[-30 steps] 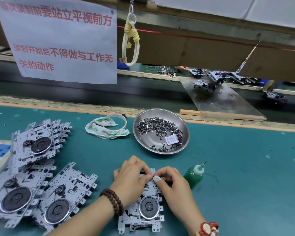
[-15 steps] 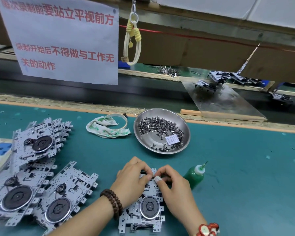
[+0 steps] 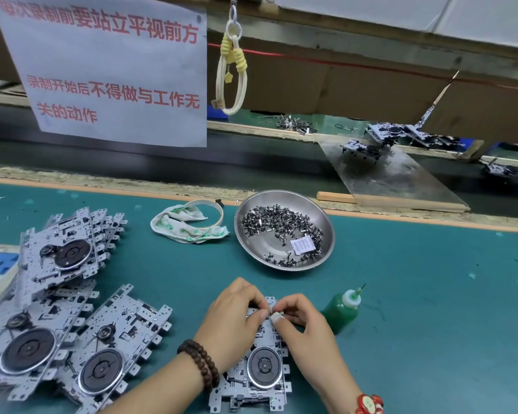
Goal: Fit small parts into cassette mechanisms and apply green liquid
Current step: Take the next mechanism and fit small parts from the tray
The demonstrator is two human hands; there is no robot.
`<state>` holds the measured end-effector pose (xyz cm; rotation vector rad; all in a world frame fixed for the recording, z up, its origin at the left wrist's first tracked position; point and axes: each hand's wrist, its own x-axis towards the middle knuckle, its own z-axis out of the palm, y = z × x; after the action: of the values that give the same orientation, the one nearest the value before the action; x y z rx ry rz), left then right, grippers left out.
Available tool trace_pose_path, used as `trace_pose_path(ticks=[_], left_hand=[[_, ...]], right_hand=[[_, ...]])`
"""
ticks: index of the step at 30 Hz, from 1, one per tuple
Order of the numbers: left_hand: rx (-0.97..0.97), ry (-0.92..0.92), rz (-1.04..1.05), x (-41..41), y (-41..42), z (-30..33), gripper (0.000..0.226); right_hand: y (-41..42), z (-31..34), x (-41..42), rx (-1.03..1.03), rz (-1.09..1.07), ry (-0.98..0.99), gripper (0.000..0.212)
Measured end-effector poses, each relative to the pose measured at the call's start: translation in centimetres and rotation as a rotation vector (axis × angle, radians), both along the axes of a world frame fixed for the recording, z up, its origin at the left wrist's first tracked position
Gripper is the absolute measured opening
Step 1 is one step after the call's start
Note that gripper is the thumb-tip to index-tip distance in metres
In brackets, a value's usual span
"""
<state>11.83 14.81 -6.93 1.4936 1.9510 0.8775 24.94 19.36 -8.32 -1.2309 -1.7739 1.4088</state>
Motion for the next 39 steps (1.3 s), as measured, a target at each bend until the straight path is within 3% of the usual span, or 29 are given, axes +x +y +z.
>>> trace_pose_path(ticks=[16, 34, 39], left_hand=[[0.030, -0.010, 0.024, 0.5, -0.6, -0.3, 0.030], [0.251, 0.009, 0.005, 0.3, -1.0, -2.0, 0.021], [0.296, 0.088, -0.015, 0.2, -0.9, -2.3, 0.020]], right_hand=[[-0.4, -0.5, -0.4, -0.093, -0.076, 0.116, 0.021], [0.3, 0.1, -1.7, -0.154, -0.142, 0.127, 0.029], [0.3, 0.1, -2.2, -0.155, -0.170, 0.125, 0.029]])
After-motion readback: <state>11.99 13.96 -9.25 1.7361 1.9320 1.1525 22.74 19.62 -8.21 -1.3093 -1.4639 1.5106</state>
